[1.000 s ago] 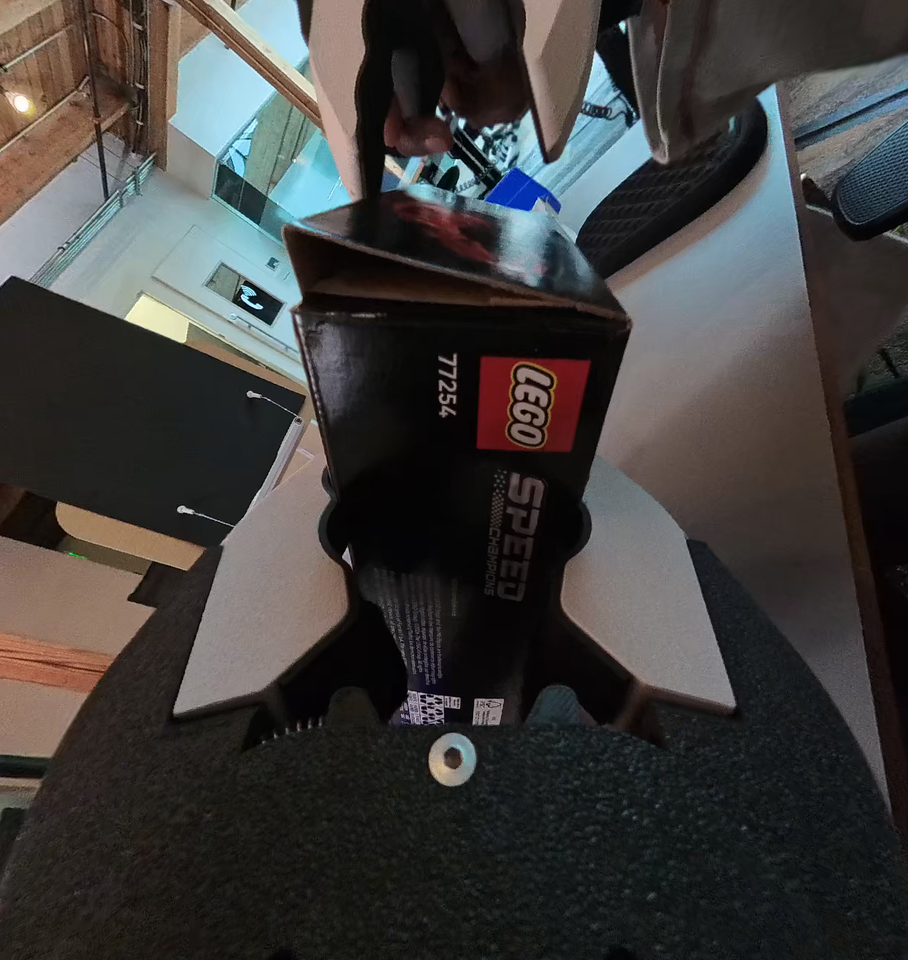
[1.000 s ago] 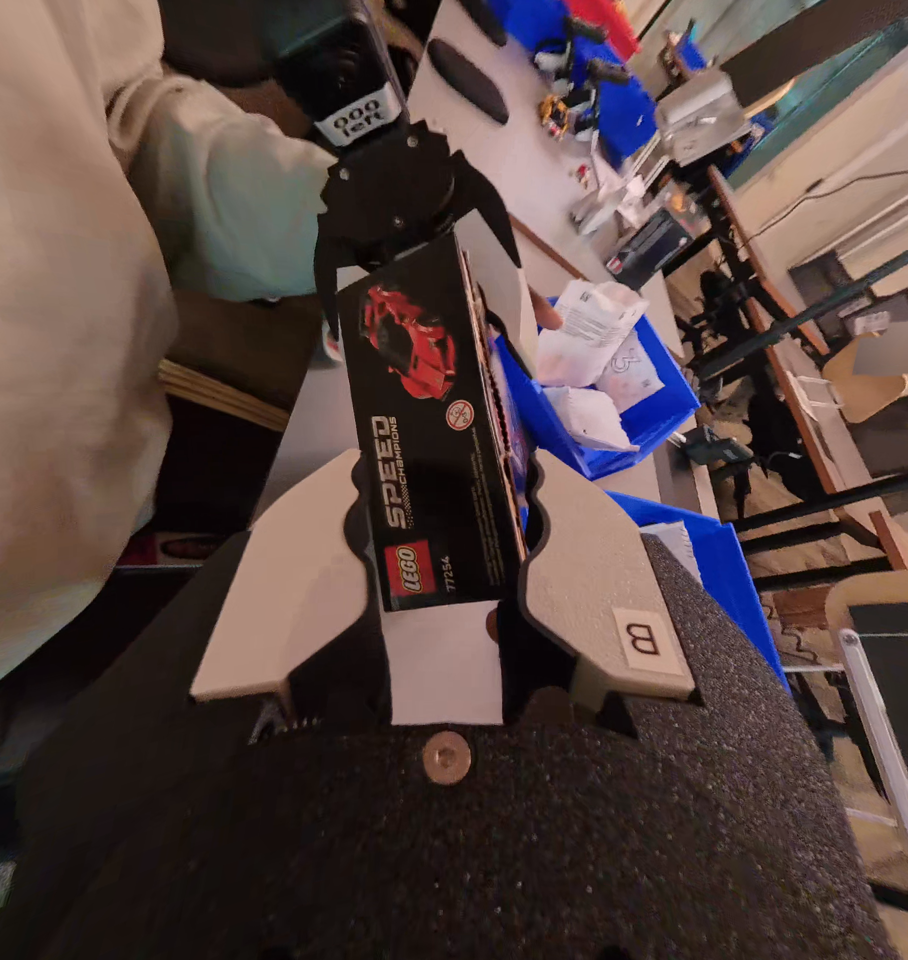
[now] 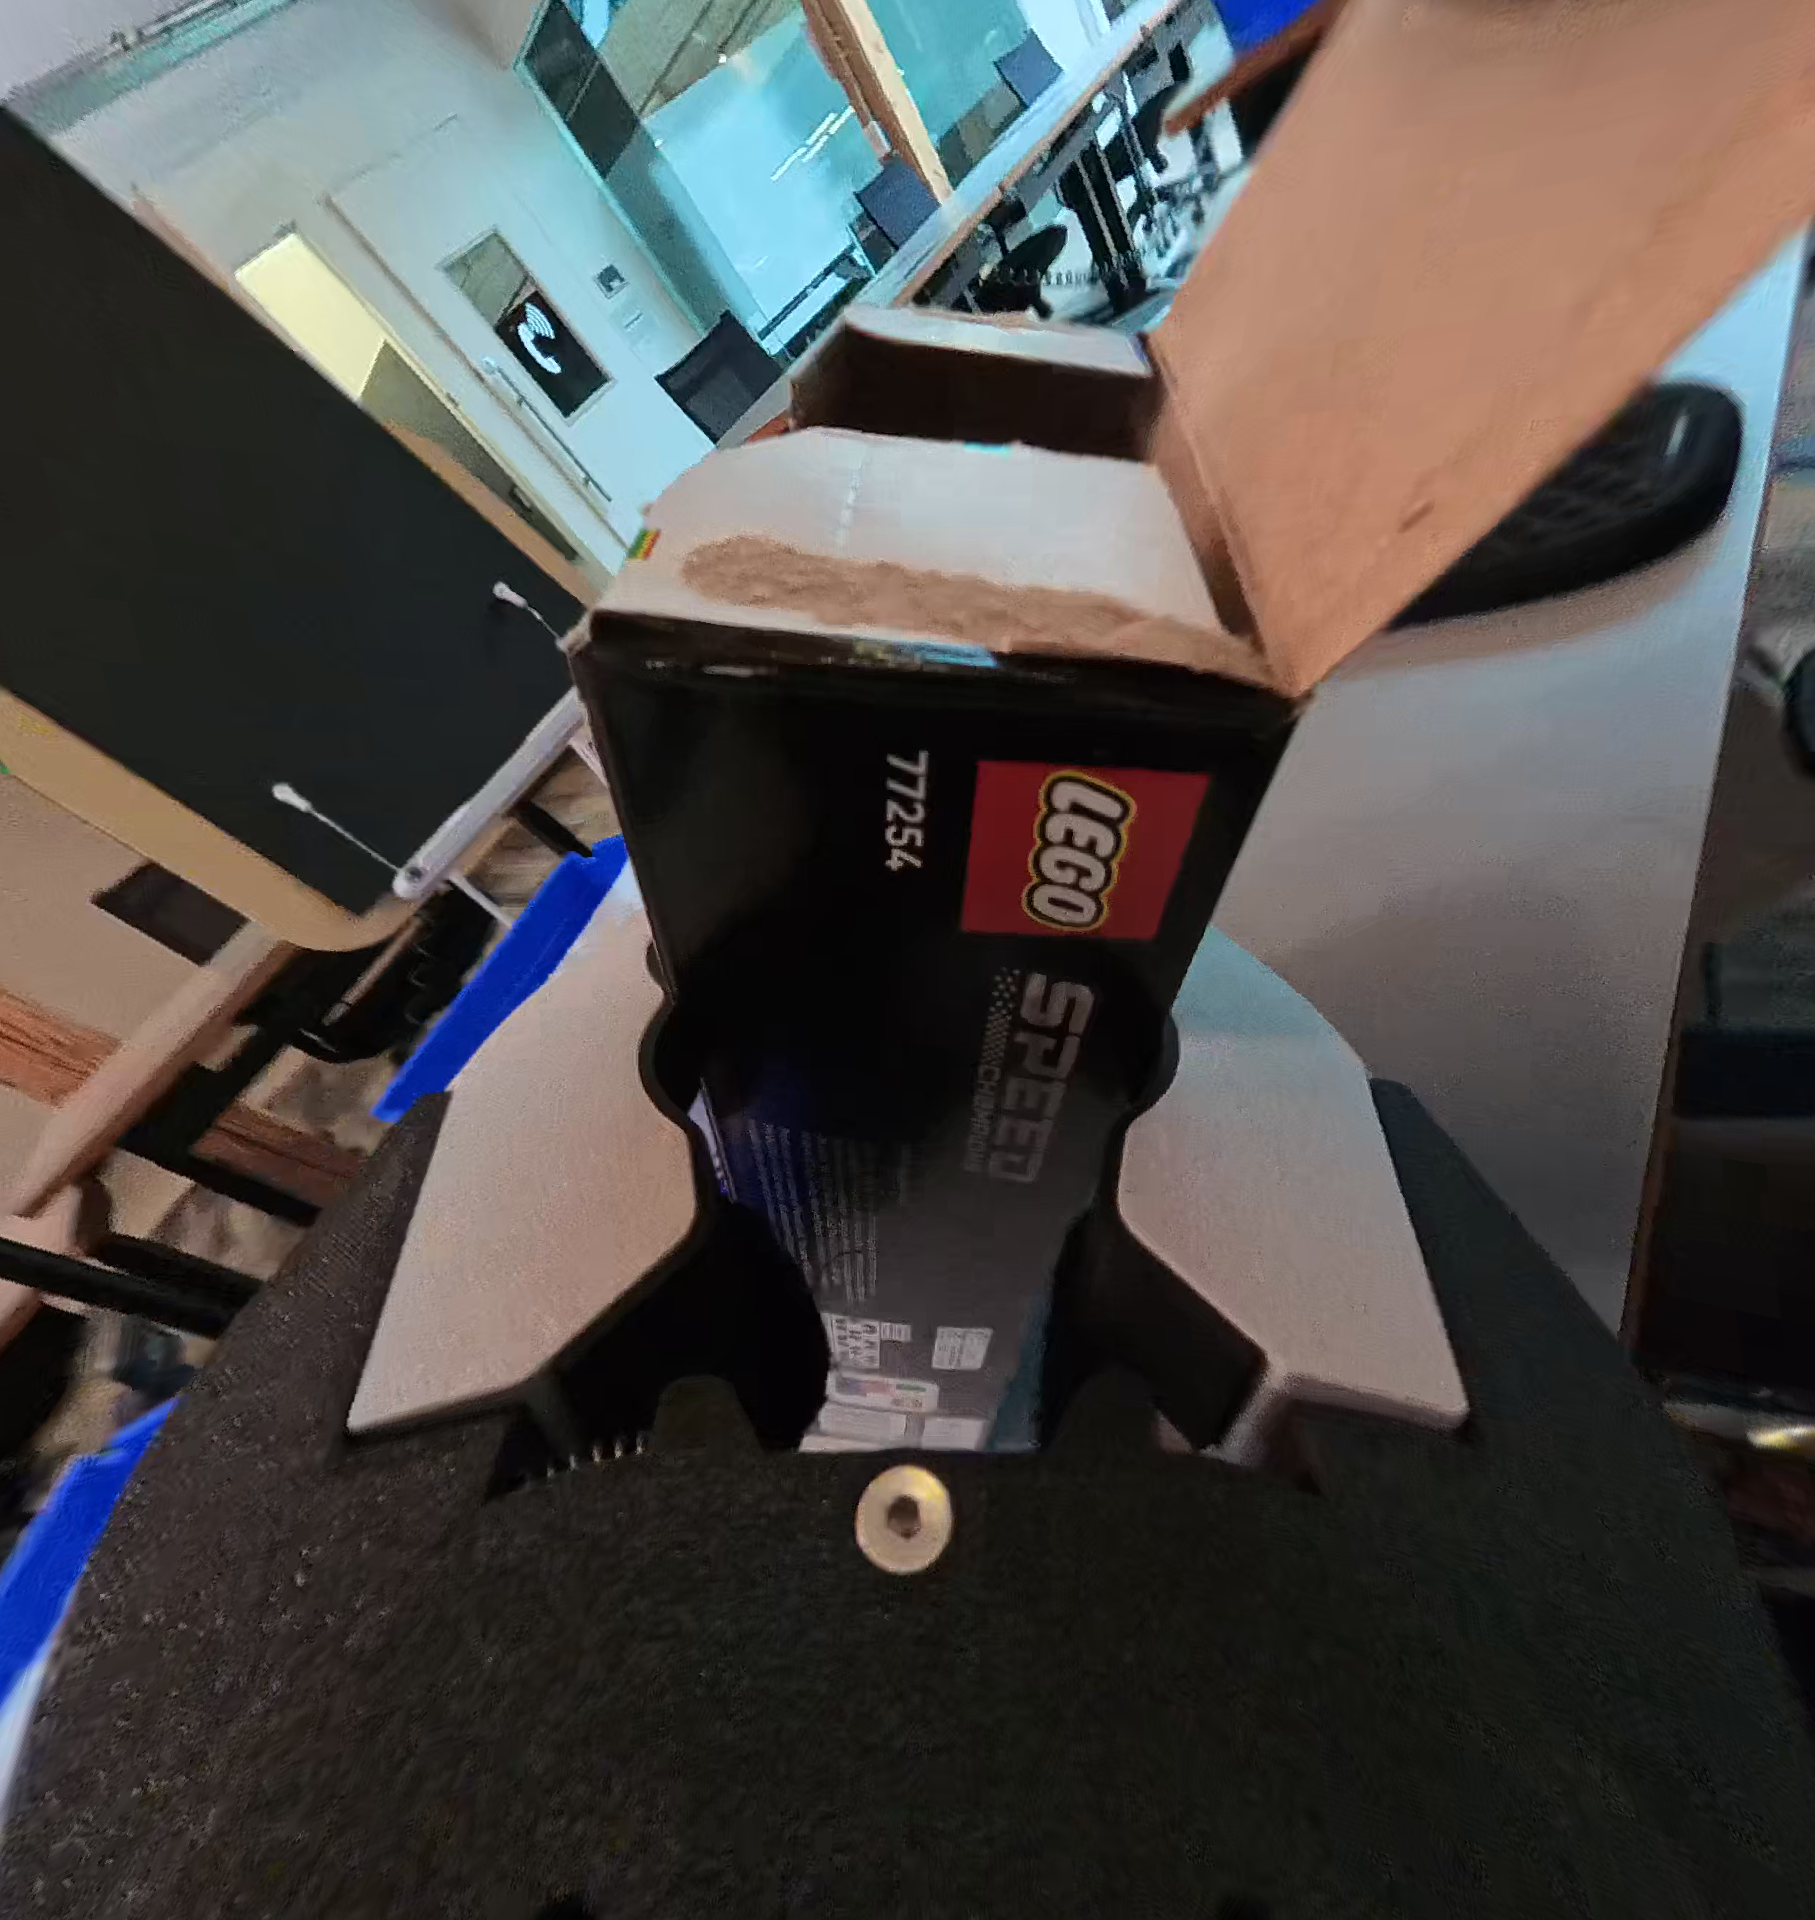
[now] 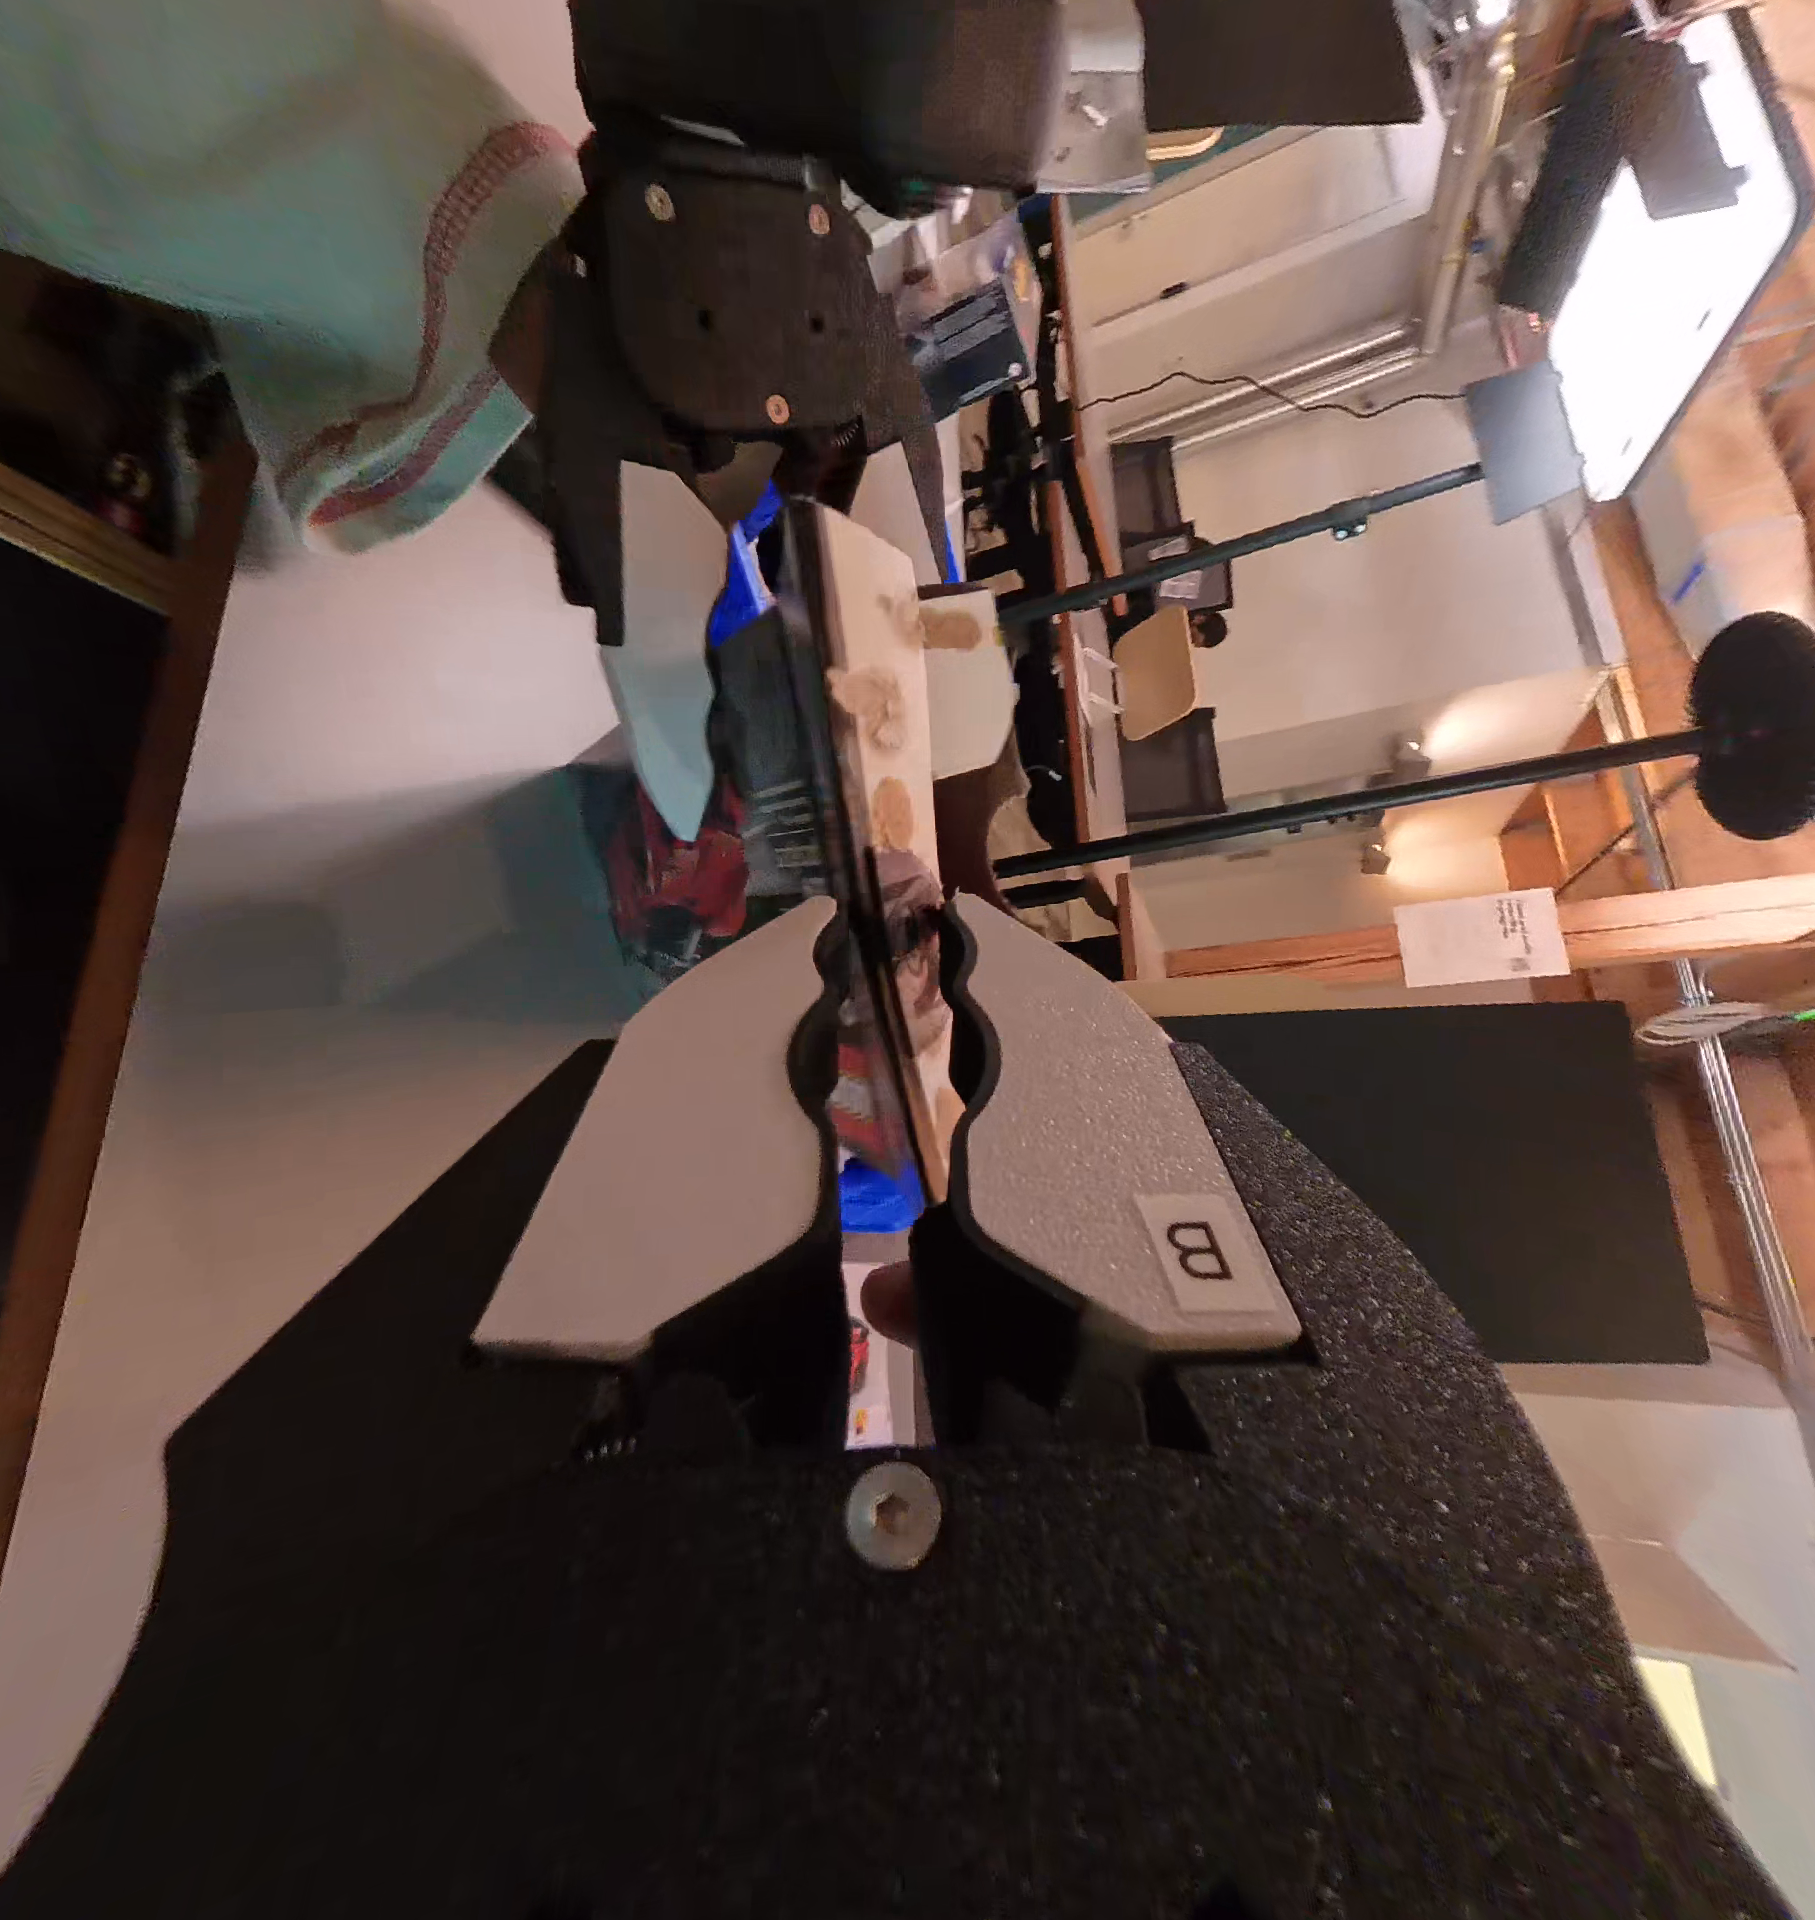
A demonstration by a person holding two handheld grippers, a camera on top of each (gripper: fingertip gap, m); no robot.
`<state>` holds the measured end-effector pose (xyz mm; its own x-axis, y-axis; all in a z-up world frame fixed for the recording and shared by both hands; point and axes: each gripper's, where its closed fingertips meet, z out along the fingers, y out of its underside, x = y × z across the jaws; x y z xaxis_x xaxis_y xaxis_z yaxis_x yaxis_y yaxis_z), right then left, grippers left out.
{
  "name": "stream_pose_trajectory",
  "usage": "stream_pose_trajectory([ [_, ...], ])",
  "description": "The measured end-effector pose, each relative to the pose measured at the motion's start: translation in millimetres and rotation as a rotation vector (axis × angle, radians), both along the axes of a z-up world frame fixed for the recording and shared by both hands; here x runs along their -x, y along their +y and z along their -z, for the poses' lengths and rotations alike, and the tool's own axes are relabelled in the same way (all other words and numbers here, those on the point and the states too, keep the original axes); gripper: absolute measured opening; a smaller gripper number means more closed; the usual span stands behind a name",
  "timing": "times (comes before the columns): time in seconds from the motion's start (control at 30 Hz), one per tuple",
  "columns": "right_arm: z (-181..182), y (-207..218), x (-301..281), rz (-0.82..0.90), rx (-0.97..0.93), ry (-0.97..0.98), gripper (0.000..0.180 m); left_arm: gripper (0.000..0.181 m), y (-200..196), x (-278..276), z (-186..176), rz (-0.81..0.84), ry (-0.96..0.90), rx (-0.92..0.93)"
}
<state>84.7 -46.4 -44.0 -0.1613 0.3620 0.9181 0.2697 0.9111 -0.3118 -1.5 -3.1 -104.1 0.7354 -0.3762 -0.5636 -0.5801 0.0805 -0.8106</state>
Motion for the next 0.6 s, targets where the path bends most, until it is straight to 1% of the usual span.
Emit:
stream_pose_trajectory([
  [0.07, -2, 1, 1, 0.010, -0.005, 0.055, 0.017, 0.085, 3, 4, -9, 0.019, -0.099, 0.037],
  [0.1, -3, 2, 4, 0.025, -0.034, 0.090, 0.017, 0.082, 5, 5, -12, 0.034, -0.141, 0.065],
  [0.2, -5, 8, 18, 0.079, -0.158, 0.232, 0.017, 0.082, 10, 13, -18, 0.076, -0.251, 0.134],
  [0.33, -6, 20, 44, 0.104, -0.195, 0.378, 0.016, 0.084, 14, 25, -21, 0.160, -0.370, 0.238],
  [0.43, -4, 33, 64, 0.138, -0.241, 0.389, 0.016, 0.084, 18, 33, -21, 0.195, -0.429, 0.299],
  [0.5, -1, 40, 74, 0.151, -0.231, 0.380, 0.016, 0.081, 21, 38, -21, 0.210, -0.451, 0.322],
  [0.6, 4, 46, 83, 0.147, -0.208, 0.351, 0.017, 0.081, 23, 41, -20, 0.232, -0.460, 0.339],
])
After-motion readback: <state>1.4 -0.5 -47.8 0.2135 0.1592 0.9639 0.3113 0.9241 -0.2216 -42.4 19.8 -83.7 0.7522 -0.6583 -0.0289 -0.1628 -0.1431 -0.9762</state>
